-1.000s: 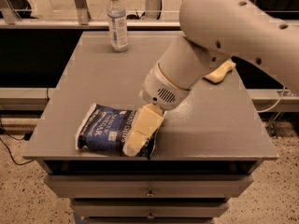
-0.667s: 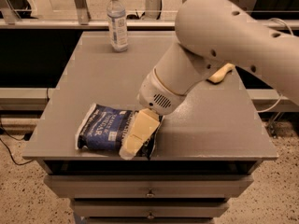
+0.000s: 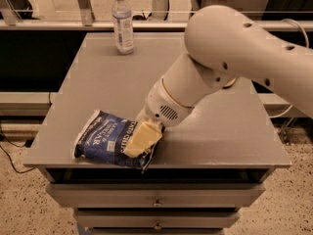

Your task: Pick blue chip bag

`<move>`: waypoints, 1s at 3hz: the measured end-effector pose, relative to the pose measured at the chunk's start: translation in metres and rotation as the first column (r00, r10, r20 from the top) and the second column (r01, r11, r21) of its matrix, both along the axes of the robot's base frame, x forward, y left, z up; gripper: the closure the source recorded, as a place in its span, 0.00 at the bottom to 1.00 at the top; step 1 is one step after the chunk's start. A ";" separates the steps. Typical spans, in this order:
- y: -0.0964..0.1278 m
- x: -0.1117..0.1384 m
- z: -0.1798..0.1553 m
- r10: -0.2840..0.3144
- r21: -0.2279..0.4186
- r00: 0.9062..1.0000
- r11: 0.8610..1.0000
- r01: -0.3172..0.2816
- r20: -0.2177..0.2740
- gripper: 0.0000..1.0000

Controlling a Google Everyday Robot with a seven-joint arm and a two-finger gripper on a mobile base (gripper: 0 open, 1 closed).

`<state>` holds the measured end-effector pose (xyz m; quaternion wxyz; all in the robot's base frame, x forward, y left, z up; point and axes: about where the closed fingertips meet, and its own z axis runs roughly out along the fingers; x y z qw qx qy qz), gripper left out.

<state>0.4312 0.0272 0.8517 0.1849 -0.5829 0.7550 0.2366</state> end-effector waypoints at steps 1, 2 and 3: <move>-0.010 0.013 0.024 -0.036 0.041 0.998 0.999 0.035 0.048 0.73; -0.018 0.025 0.044 -0.066 0.068 0.994 0.996 0.060 0.084 0.96; -0.034 0.043 0.074 -0.124 0.154 0.986 0.982 0.106 0.112 1.00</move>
Offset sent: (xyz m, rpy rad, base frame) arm 0.0410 -0.0314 0.0686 0.0995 -0.1295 -0.1041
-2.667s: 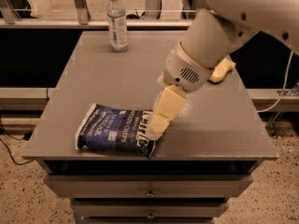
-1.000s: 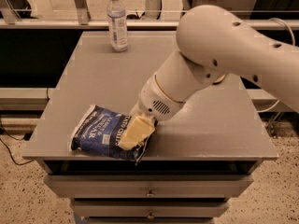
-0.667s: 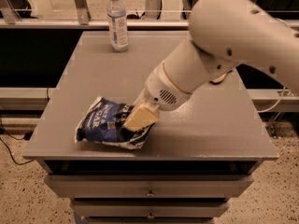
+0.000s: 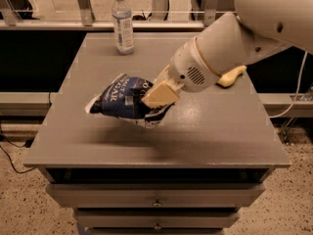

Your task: Pick blue chip bag

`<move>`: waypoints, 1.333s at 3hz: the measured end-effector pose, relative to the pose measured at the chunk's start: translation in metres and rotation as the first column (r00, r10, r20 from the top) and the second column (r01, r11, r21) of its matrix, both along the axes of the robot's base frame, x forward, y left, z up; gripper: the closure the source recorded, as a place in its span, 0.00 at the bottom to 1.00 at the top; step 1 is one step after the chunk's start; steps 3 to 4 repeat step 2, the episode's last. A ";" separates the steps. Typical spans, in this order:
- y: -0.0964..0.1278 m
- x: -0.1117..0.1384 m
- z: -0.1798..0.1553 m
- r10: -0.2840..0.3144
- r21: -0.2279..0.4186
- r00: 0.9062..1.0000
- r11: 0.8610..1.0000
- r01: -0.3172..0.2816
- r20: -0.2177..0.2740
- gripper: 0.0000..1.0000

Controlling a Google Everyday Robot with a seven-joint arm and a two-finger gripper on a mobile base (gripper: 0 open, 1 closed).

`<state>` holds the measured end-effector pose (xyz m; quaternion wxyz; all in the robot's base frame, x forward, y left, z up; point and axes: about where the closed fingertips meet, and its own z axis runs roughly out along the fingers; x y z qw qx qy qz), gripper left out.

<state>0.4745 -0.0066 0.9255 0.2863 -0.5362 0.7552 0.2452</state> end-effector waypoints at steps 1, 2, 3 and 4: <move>-0.011 0.011 0.035 -0.038 0.130 0.999 0.991 0.036 0.008 1.00; -0.009 0.010 0.032 -0.031 0.113 0.999 0.993 0.030 0.009 1.00; -0.009 0.010 0.032 -0.031 0.113 0.999 0.993 0.030 0.009 1.00; -0.009 0.010 0.032 -0.031 0.113 0.999 0.993 0.030 0.009 1.00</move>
Offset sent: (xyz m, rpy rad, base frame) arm 0.0101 -0.0115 0.0243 0.0923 -0.0095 -0.0319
